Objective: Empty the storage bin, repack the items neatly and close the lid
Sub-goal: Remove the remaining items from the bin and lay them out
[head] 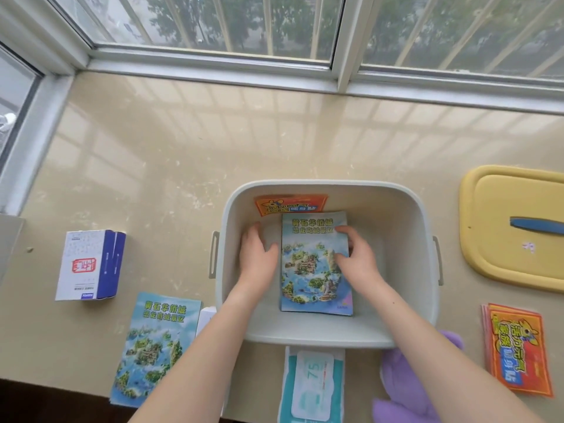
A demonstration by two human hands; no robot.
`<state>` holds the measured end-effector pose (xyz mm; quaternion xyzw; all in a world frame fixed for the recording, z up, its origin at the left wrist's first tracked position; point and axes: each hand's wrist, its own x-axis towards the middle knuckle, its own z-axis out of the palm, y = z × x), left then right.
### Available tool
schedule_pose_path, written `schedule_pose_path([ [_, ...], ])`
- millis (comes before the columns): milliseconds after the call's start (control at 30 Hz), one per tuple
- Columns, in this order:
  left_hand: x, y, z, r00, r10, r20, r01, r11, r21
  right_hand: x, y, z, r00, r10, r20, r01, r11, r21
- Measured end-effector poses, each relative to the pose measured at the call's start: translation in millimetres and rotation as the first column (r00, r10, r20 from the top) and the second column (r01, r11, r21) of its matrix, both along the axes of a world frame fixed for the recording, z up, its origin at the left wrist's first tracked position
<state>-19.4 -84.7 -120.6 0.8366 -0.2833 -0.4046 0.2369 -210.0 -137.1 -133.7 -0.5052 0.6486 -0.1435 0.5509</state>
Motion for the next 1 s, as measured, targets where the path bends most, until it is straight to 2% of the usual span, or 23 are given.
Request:
schedule_pose_path([
  [100,3.8,-6.1,0.3,0.999,0.052,-0.011,-0.053,0.995,-0.079,-3.8,-2.3,-0.3,0.998,-0.056,0.012,0.056,0.998,-0.02],
  [300,-0.3,-14.7,-7.6,0.979,0.128,-0.157,-0.15,0.979,-0.138,-4.0,-3.0,-1.0,0.998,-0.069,-0.001,0.069,0.998,-0.007],
  [367,-1.4,-16.3,-9.0,0.979,0.129,-0.157,-0.156,0.973,-0.169,-3.5,-3.5,-2.6,0.997,-0.079,0.001,0.079,0.997,-0.001],
  [467,-2.6,-17.1,-9.3,0.993,0.084,-0.078,-0.099,0.973,-0.21,-3.2,-3.3,-4.7,0.996,-0.087,0.003,0.087,0.996,0.009],
  [533,-4.1,-18.1,-8.0,0.992,0.091,-0.093,-0.111,0.966,-0.233,-2.9,-3.0,-4.1,0.996,-0.088,0.005,0.088,0.996,0.008],
  [700,-6.8,-26.0,-10.7,0.965,0.209,-0.155,-0.247,0.927,-0.282,-1.7,-2.8,-4.4,0.996,-0.091,-0.021,0.091,0.996,0.015],
  [1000,-19.7,-46.6,-19.2,0.831,0.509,-0.227,-0.557,0.773,-0.305,-0.9,-5.8,-10.8,0.996,-0.078,-0.051,0.078,0.997,0.006],
])
